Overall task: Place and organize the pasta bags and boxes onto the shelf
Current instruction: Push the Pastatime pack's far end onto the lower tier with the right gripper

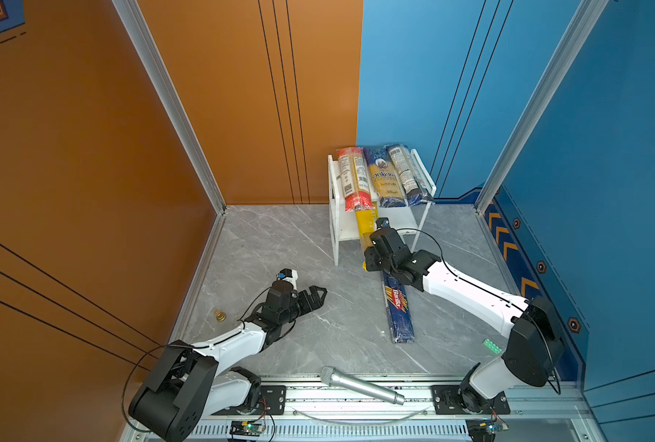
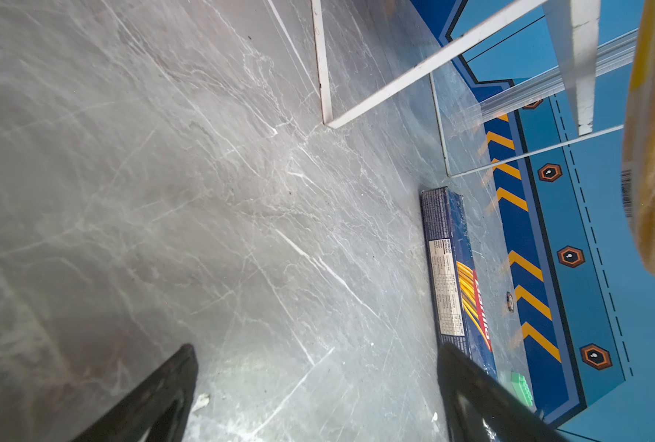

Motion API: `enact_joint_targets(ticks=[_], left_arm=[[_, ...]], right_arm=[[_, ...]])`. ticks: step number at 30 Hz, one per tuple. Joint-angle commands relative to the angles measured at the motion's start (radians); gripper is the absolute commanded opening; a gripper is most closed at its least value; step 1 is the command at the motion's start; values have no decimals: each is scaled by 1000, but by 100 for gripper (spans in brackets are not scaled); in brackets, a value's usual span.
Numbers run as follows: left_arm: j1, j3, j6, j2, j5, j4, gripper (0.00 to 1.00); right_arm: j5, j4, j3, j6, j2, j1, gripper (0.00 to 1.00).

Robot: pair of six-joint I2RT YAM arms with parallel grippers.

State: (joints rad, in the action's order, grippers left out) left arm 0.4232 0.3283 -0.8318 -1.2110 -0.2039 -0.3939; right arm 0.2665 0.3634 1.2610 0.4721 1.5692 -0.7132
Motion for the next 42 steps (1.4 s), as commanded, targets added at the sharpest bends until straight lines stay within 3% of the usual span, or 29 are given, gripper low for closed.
enact_joint_targets(ticks=[1, 12, 42], left_arm=[[-10, -9, -1, 8, -19, -7, 98], [-9, -10, -1, 8, -18, -7, 98], [-14, -2, 2, 2, -28, -7, 98]], right_arm=[[61, -162, 15, 16, -23, 4, 1], [69, -200, -2, 19, -7, 4, 9], [94, -307, -14, 3, 22, 37, 9]])
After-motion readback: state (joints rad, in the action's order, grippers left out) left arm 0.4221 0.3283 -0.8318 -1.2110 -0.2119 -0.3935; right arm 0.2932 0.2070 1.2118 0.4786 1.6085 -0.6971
